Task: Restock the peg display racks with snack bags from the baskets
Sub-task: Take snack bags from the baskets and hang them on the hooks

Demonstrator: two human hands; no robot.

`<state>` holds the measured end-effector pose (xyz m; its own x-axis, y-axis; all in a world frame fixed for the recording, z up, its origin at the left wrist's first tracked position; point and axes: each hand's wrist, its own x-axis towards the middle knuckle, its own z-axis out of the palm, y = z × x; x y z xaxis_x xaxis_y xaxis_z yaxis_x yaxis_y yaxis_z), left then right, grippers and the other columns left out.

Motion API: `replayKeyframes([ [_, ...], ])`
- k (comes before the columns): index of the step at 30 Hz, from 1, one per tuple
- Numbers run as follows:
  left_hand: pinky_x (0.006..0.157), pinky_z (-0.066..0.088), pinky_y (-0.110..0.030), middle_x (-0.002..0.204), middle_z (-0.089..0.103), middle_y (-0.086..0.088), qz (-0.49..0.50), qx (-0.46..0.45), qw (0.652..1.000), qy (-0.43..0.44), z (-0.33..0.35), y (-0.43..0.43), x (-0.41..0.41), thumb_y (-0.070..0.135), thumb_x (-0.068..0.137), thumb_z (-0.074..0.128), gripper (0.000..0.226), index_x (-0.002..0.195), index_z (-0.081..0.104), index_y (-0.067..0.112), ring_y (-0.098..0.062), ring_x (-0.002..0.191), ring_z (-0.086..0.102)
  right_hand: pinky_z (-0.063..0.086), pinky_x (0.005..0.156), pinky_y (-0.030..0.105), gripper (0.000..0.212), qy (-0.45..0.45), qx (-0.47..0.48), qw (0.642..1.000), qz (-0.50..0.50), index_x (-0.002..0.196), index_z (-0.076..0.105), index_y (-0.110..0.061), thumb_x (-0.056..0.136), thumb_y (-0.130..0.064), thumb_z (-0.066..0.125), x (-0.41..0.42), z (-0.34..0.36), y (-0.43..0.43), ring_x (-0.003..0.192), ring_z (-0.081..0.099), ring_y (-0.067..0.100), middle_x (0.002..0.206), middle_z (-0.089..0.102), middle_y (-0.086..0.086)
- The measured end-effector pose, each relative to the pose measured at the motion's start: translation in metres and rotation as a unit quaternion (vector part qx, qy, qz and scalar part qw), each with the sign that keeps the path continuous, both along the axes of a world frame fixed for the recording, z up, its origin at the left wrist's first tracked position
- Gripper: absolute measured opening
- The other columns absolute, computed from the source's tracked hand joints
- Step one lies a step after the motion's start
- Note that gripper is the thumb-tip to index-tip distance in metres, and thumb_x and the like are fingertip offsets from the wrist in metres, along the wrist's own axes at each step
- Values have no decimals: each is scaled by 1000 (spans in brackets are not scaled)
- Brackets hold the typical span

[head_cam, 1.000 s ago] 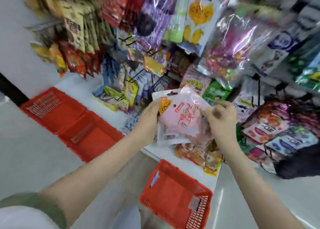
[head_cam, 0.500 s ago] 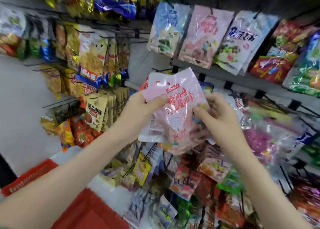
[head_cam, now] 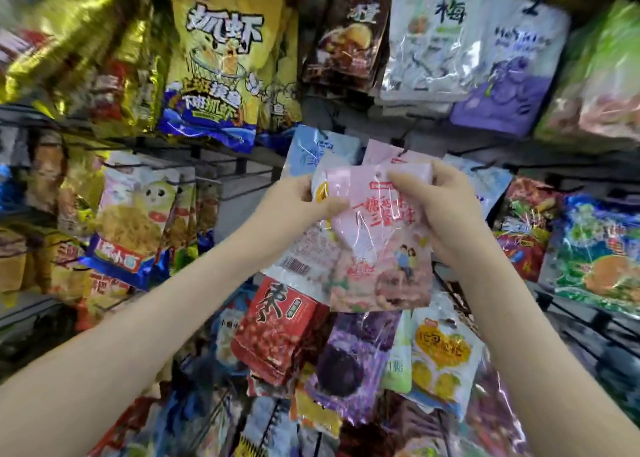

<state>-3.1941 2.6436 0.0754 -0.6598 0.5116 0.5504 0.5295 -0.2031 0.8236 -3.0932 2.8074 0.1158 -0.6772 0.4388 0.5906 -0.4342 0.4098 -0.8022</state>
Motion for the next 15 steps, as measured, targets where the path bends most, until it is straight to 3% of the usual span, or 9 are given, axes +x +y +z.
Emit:
replayKeyframes([
  [2,83,51,-40,94,74,-3,25,-4,1000,-6,-1,4,-14,32,87,68,30,97,72,4,-24,89,69,53,71,42,5,20,-44,999,-16,82,67,-12,81,-12,72,-3,4,16,70,68,25,77,71,11],
  [5,56,35,-31,79,59,-11,68,41,994,-71,3,5,-30,62,79,64,70,96,64,-6,-19,59,50,47,72,45,11,67,-78,993,-65,78,59,-12,84,-9,68,-10,18,38,77,60,28,80,62,14],
  [7,44,20,-23,72,45,-13,100,79,988,-88,8,3,-36,55,87,59,59,88,63,-4,-12,44,29,51,74,49,12,86,-69,991,-82,80,58,-12,82,-13,70,-18,27,48,80,61,30,84,62,16],
  [10,39,14,-21,66,26,-13,123,106,984,-77,15,2,-37,49,91,56,30,90,54,19,-9,39,15,53,72,48,18,82,-49,989,-114,77,55,-14,79,-20,72,-35,32,59,76,62,27,80,62,13],
  [11,40,15,-21,63,27,-13,116,115,983,-78,14,3,-38,47,92,56,30,87,54,18,-9,38,16,52,70,47,20,76,-42,989,-120,77,54,-14,77,-23,72,-40,31,60,73,60,26,78,60,12],
  [13,45,22,-24,63,47,-17,91,133,981,-107,10,5,-39,44,93,57,38,82,64,8,-12,42,28,51,66,46,24,61,-25,988,-142,79,55,-12,74,-28,72,-49,26,62,70,59,26,76,60,15],
  [15,53,27,-31,73,63,-17,74,141,981,-108,7,6,-40,43,92,59,30,88,74,17,-18,51,38,53,69,50,32,49,-10,982,-181,78,55,-11,69,-36,71,-57,20,66,72,63,34,81,64,22],
])
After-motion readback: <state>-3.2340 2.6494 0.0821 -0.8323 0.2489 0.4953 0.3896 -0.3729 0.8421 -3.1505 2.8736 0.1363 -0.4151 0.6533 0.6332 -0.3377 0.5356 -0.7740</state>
